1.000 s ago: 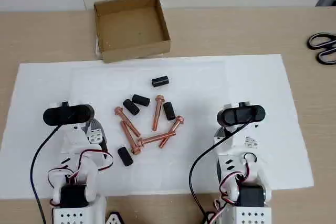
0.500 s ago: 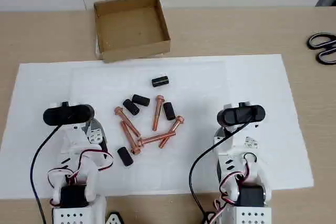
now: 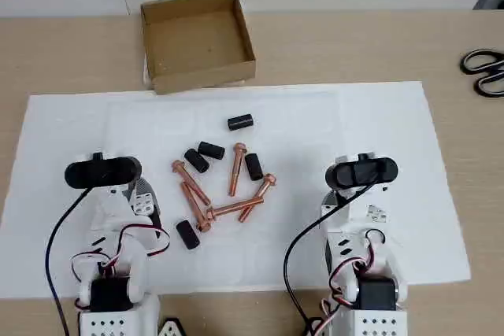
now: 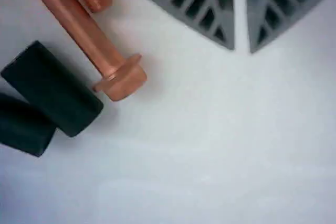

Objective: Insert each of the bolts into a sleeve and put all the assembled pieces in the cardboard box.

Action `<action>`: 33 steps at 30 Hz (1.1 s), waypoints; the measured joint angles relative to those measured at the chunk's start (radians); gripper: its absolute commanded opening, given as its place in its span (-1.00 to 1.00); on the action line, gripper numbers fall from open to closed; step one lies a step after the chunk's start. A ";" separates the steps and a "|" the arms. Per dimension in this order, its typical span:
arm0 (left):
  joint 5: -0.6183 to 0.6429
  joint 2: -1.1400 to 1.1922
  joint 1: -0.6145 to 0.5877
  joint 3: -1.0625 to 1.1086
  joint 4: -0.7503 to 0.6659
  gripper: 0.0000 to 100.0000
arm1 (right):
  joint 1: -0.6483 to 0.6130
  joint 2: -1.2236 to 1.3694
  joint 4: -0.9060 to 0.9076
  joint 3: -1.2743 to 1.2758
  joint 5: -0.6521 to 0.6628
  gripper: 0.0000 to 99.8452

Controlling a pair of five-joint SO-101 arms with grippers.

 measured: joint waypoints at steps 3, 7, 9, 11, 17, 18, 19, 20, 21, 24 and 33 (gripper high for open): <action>0.000 0.000 0.000 0.000 0.000 -0.99 | 0.000 0.000 0.000 0.000 0.000 -0.99; 0.000 0.000 0.000 0.000 0.000 -0.99 | 0.000 0.000 0.000 0.000 0.000 -0.99; 0.000 0.000 0.000 0.000 0.000 -0.99 | 0.000 0.000 0.000 0.000 0.000 -0.99; 0.000 0.000 0.000 0.000 0.000 -0.99 | 0.000 0.000 0.000 0.000 0.000 -0.99; 0.000 0.000 0.000 0.000 0.000 -0.99 | 0.000 0.000 0.000 0.000 0.000 -0.99; 0.000 0.000 0.000 0.000 0.000 -0.99 | 0.000 0.000 0.000 0.000 0.000 -0.99; 0.000 0.000 0.000 0.000 0.000 -0.99 | -0.002 0.000 0.000 0.000 0.000 -0.99; 0.000 0.000 0.000 0.000 0.000 -0.99 | -0.006 0.000 0.000 0.000 0.000 -0.99; 0.000 0.000 0.000 0.000 0.000 -0.99 | -0.008 0.000 0.000 0.000 0.000 -0.99; 0.000 0.000 0.000 0.000 0.000 -0.99 | -0.005 0.000 0.000 0.000 0.000 -0.99; 0.002 0.000 0.037 0.000 0.000 -0.99 | -0.005 0.000 0.000 0.000 0.000 -0.99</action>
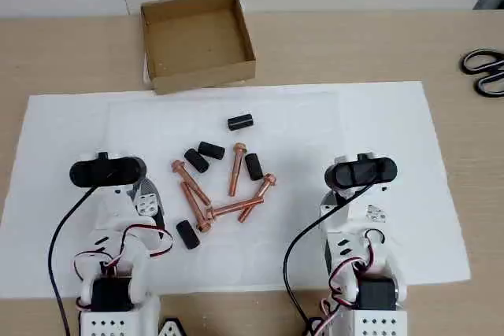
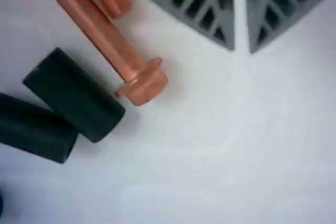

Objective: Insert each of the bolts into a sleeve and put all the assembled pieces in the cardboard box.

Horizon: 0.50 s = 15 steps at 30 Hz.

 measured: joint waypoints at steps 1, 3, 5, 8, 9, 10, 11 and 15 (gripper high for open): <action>0.000 0.000 0.000 0.000 0.000 -0.99 | 0.000 0.000 0.000 0.000 0.000 -0.99; 0.000 0.000 0.002 0.000 0.000 -0.99 | 0.000 0.000 0.000 0.000 0.000 -0.99; 0.000 0.000 0.003 0.000 0.000 -0.99 | 0.000 0.000 0.000 0.000 0.000 -0.99; -0.002 0.000 0.015 0.000 0.000 -0.99 | 0.000 0.000 0.000 0.000 0.000 -0.99; 0.000 0.000 0.018 0.000 0.000 -0.99 | 0.000 0.000 0.000 0.000 0.000 -0.99; 0.000 0.000 0.026 0.000 0.005 -0.99 | 0.000 0.000 0.000 0.000 0.000 -0.99; 0.000 0.000 0.038 -0.011 0.020 -0.99 | 0.000 0.000 0.000 0.000 0.000 -0.99; -0.003 0.000 0.112 -0.144 0.147 -0.99 | 0.000 0.000 0.009 0.000 0.000 -0.99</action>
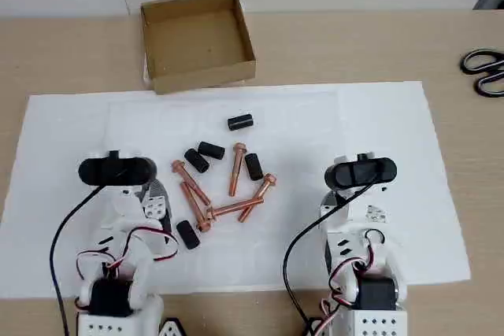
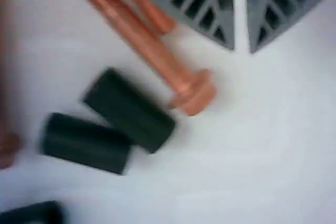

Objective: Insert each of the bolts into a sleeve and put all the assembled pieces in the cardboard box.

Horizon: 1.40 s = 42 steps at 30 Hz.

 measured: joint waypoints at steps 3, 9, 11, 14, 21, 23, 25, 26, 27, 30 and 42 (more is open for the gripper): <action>-0.026 0.000 0.025 -0.117 0.101 -0.99 | 0.000 0.000 0.000 -0.005 0.040 -0.98; -0.032 0.120 0.029 -0.292 0.180 -0.99 | 0.000 0.000 0.052 -0.140 0.129 -0.98; -0.032 0.226 0.029 -0.364 0.187 -0.99 | 0.000 0.020 0.081 -0.210 0.155 -0.98; -0.032 0.439 0.035 -0.516 0.216 -0.99 | -0.005 0.140 0.132 -0.307 0.178 -0.99; -0.009 0.890 0.035 -0.832 0.247 -0.99 | -0.002 0.623 0.224 -0.621 0.184 -0.99; 0.031 0.936 0.035 -0.847 0.226 -0.99 | -0.009 0.755 0.252 -0.733 0.192 -0.99; 0.069 0.951 0.035 -0.856 0.210 -0.99 | -0.023 0.867 0.285 -0.841 0.212 -0.99; 0.078 0.953 0.035 -0.859 0.207 -0.99 | -0.029 0.910 0.299 -0.884 0.218 -0.99; 0.080 0.953 0.035 -0.859 0.204 -0.99 | -0.040 0.939 0.308 -0.922 0.219 -0.99; 0.086 0.953 0.035 -0.859 0.204 -0.99 | -0.077 0.974 0.313 -0.980 0.221 -0.99; 0.086 0.957 0.032 -0.773 0.126 -0.99 | -0.209 1.157 0.219 -1.082 0.169 -0.98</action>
